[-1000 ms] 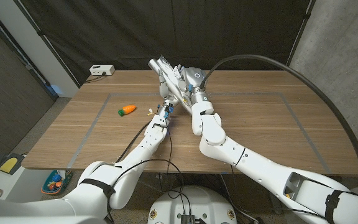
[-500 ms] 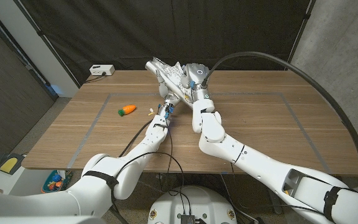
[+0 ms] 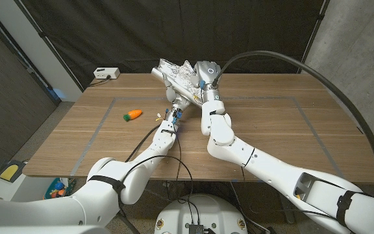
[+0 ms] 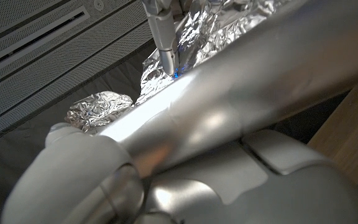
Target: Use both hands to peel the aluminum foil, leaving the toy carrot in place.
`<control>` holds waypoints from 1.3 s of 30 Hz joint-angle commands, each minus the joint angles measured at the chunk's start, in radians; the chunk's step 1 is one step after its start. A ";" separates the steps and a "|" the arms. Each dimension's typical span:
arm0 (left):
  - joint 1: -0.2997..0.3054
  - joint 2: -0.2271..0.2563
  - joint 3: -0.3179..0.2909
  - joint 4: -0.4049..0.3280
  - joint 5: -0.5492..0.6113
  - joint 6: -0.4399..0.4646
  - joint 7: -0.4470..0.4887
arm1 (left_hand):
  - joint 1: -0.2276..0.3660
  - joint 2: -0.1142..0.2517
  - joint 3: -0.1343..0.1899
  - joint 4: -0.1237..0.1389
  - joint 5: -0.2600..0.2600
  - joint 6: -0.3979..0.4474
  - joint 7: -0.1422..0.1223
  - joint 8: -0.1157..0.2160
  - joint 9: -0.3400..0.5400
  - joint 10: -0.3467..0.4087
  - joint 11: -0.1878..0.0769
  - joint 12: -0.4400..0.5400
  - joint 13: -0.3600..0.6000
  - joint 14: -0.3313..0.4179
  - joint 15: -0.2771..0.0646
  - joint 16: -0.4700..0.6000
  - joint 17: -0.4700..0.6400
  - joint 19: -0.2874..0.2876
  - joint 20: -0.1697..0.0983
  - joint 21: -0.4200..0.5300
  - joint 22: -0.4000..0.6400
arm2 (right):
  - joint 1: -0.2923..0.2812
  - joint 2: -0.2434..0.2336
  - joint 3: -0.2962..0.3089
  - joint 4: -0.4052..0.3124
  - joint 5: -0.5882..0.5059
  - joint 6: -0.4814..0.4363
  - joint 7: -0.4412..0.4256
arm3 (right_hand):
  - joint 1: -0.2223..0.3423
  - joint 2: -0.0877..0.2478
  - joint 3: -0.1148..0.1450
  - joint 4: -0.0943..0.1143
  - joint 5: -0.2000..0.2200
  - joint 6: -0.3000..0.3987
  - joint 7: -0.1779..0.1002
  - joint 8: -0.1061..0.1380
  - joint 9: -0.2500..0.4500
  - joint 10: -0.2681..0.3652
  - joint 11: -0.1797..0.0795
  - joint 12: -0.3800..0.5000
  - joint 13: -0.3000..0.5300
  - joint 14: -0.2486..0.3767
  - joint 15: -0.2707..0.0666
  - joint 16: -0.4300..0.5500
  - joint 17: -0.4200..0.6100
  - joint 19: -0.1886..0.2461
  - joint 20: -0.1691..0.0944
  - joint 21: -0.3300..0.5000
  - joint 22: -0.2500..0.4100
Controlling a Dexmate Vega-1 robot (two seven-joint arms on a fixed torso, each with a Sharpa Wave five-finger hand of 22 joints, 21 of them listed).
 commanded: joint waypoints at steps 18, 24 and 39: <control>0.041 0.001 -0.005 -0.060 -0.001 0.012 -0.003 | 0.018 -0.002 -0.025 -0.008 0.011 -0.020 0.013 0.000 -0.008 -0.027 0.006 -0.006 -0.004 -0.026 -0.059 0.003 0.001 -0.004 0.013 -0.011 0.004 | 0.046 0.009 -0.008 0.011 -0.046 -0.043 -0.049 | 0.021 -0.004 -0.013 0.003 0.009 0.023 0.005 0.003 0.009 0.017 -0.001 0.020 0.038 0.004 -0.022 0.019 0.019 -0.002 -0.100 0.052 0.000; 0.046 0.003 -0.005 -0.066 -0.006 0.016 -0.006 | 0.026 0.001 -0.029 -0.013 0.013 -0.032 0.019 -0.003 -0.011 -0.037 0.006 -0.007 -0.005 -0.032 -0.058 0.004 0.001 -0.003 0.013 -0.014 0.004 | 0.060 0.014 -0.010 0.018 -0.058 -0.048 -0.053 | 0.025 -0.005 -0.015 0.004 0.010 0.028 0.007 0.001 0.009 0.021 -0.001 0.024 0.049 0.008 -0.022 0.025 0.025 -0.005 -0.101 0.067 -0.002; 0.068 0.014 -0.005 -0.100 -0.016 0.019 0.005 | 0.038 0.006 -0.038 -0.019 0.018 -0.042 0.023 -0.002 -0.015 -0.044 0.004 -0.005 -0.007 -0.041 -0.061 0.006 0.001 -0.002 0.012 -0.019 0.005 | 0.089 0.040 -0.013 0.057 -0.074 -0.047 -0.085 | 0.028 -0.008 -0.021 0.007 0.010 0.035 0.007 -0.005 0.011 0.023 -0.005 0.022 0.059 0.010 -0.021 0.030 0.033 -0.009 -0.105 0.093 -0.011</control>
